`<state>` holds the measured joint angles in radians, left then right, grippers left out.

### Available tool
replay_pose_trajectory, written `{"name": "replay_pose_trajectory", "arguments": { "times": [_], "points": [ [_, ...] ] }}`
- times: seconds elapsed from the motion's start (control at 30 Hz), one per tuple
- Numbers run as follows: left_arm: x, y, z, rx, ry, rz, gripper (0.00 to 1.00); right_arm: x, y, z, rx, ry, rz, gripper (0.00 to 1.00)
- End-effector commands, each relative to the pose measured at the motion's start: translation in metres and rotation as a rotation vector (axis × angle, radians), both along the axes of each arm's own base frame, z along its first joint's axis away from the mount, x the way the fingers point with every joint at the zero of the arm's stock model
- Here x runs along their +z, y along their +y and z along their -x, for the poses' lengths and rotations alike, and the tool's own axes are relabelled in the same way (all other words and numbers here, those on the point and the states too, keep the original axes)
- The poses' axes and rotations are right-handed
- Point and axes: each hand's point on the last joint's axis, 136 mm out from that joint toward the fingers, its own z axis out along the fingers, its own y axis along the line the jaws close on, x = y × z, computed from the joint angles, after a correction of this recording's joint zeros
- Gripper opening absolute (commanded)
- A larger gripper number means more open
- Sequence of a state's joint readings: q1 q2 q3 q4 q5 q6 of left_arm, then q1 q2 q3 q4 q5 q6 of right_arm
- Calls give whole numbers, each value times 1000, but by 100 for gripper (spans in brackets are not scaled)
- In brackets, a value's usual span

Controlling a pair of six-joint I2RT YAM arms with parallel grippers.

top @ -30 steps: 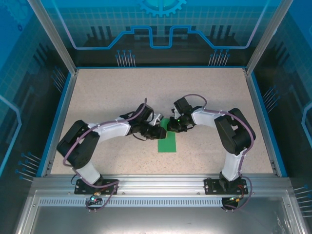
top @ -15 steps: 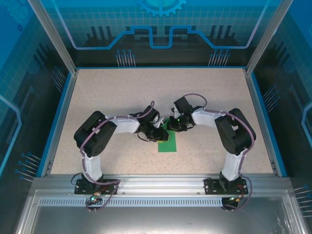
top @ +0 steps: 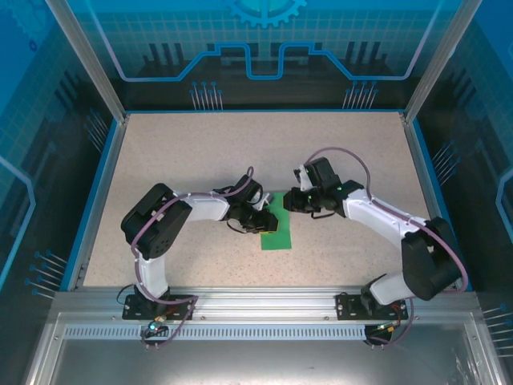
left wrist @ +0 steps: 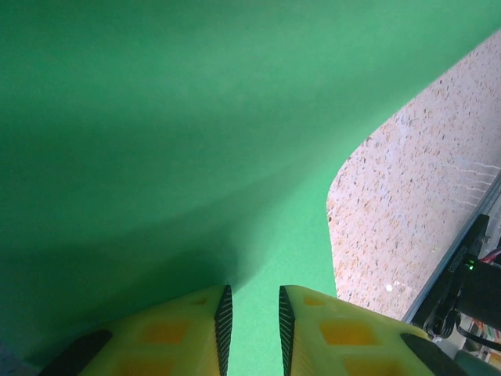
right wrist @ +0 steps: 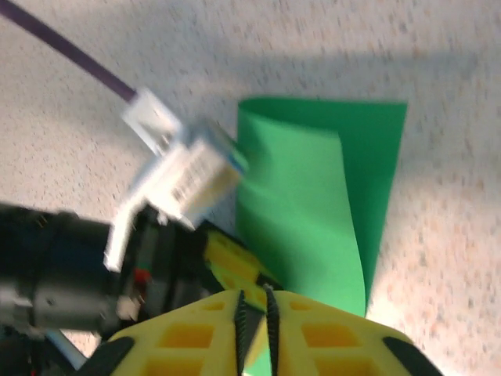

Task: Fold a paper plane with a square sheet of paper (fold left side to right side)
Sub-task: Hold the square sheet of paper at the center of the table, then first fold the square sheet of paper in half at the center of the table.

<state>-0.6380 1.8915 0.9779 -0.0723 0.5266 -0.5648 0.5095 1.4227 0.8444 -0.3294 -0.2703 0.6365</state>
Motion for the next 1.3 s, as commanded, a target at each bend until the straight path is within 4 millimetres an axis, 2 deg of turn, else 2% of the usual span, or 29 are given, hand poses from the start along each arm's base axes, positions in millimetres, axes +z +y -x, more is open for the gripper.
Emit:
{"name": "replay_pose_trajectory", "arguments": {
  "times": [0.0, 0.1, 0.27, 0.4, 0.6, 0.83, 1.27],
  "points": [
    [-22, 12, 14, 10, 37, -94, 26, -27, 5, 40, 22, 144, -28, 13],
    [-21, 13, 13, 12, 33, -97, 26, -44, 12, 51, 23, 183, -28, 12],
    [-17, 11, 11, 12, 23, -94, 26, -65, 18, 52, 28, 222, 14, 12],
    [-11, 7, 7, 10, 12, -84, 26, -82, 12, 56, 21, 259, 83, 12],
    [3, 1, -6, 9, -25, -65, 28, -106, -11, 70, 17, 328, 235, 12],
    [10, -3, -22, 6, -48, -57, 32, -118, -24, 79, 34, 355, 312, 12],
    [-8, 14, -41, 41, -62, -97, 31, -121, -34, 83, 37, 370, 367, 11]
  ]
}}
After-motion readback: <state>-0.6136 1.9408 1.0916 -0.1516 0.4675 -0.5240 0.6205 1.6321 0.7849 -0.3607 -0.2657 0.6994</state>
